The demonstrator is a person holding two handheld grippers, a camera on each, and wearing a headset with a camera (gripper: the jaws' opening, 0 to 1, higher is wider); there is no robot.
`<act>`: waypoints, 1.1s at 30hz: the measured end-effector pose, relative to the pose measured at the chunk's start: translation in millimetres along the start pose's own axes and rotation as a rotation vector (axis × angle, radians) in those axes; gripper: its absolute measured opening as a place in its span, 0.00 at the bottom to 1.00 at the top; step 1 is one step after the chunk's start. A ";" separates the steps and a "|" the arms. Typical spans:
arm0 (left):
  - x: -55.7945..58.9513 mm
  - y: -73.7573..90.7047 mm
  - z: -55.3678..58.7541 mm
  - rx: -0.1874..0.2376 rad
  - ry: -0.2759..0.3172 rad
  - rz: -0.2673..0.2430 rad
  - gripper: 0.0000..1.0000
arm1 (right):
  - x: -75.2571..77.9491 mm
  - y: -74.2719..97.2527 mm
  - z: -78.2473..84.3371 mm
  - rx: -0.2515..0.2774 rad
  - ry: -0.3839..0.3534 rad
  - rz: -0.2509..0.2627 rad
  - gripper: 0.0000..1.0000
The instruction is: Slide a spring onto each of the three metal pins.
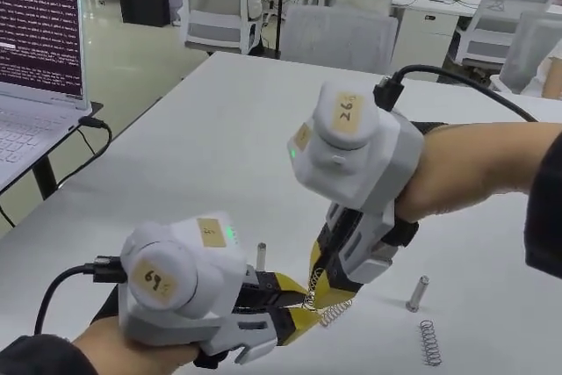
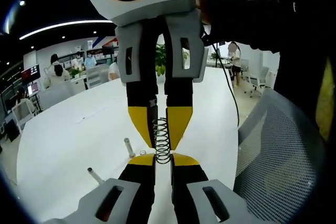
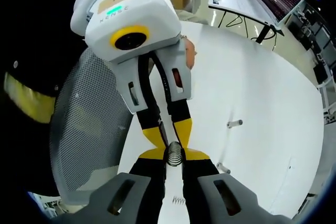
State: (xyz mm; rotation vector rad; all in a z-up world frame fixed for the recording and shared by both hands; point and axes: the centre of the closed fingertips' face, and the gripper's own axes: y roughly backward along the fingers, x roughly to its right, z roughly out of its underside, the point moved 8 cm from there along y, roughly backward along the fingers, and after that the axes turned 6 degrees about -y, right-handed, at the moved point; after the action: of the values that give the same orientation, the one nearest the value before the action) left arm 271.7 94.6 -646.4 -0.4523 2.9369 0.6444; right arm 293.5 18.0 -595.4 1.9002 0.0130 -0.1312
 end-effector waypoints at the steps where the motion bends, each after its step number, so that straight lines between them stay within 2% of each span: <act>1: -0.1 0.1 -0.2 0.005 0.008 0.000 0.03 | -0.2 0.9 -0.8 0.006 0.001 0.000 0.08; 17: -1.1 1.0 0.2 -0.003 0.016 -0.003 0.04 | 0.7 -1.0 -0.9 0.009 -0.008 0.000 0.08; 20: -3.8 4.2 0.1 0.000 0.027 -0.008 0.09 | 1.6 -1.6 0.0 0.001 -0.004 0.006 0.08; 25: -7.2 9.2 0.2 0.008 0.044 -0.019 0.11 | 4.0 -1.6 0.4 -0.001 -0.006 0.011 0.08; 33: -6.2 14.1 7.7 -0.003 0.066 -0.023 0.23 | 5.1 -1.3 0.1 0.002 -0.004 0.016 0.08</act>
State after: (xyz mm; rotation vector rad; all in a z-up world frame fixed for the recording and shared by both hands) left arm 273.5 111.7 -646.8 -0.5172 2.9879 0.6429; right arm 298.5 18.0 -597.2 1.9017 -0.0050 -0.1247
